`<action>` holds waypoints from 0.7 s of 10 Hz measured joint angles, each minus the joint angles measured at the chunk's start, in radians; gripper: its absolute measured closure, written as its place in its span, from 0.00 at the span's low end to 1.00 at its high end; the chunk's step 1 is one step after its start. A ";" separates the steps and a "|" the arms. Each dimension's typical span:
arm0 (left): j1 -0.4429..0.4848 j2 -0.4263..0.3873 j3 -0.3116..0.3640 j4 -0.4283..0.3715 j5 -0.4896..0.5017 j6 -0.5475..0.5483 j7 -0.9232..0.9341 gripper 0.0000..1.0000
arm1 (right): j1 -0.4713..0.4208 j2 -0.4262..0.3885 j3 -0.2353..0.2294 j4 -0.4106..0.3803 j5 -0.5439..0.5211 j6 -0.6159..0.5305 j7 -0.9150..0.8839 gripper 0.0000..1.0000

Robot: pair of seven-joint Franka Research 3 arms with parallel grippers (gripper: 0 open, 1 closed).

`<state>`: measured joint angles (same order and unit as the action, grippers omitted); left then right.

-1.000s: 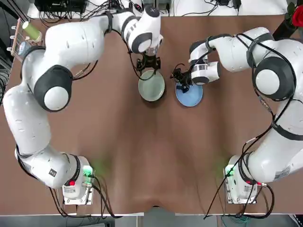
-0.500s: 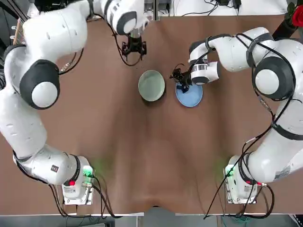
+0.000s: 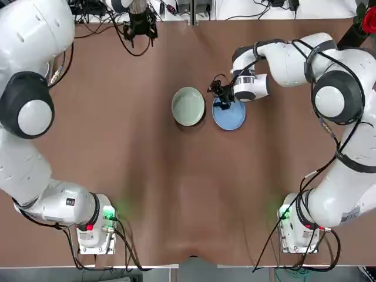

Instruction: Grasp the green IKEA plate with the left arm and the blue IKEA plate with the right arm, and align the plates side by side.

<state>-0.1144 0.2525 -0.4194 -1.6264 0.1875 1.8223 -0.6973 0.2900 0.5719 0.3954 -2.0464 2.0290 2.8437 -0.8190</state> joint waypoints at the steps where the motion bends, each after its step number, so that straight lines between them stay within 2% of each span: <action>1: 0.027 -0.020 0.000 0.003 0.000 0.000 0.030 0.00 | 0.003 0.005 0.001 0.007 0.002 0.000 0.000 0.08; 5: 0.129 -0.086 0.006 0.005 -0.036 -0.044 0.210 0.00 | 0.025 0.047 0.002 0.068 0.021 0.001 -0.001 0.08; 7: 0.141 -0.117 0.046 0.006 -0.076 -0.067 0.299 0.00 | 0.025 0.060 0.002 0.083 0.028 0.002 -0.002 0.08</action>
<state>0.0271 0.1357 -0.3735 -1.6209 0.1113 1.7557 -0.3987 0.3155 0.6324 0.3969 -1.9633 2.0569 2.8454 -0.8213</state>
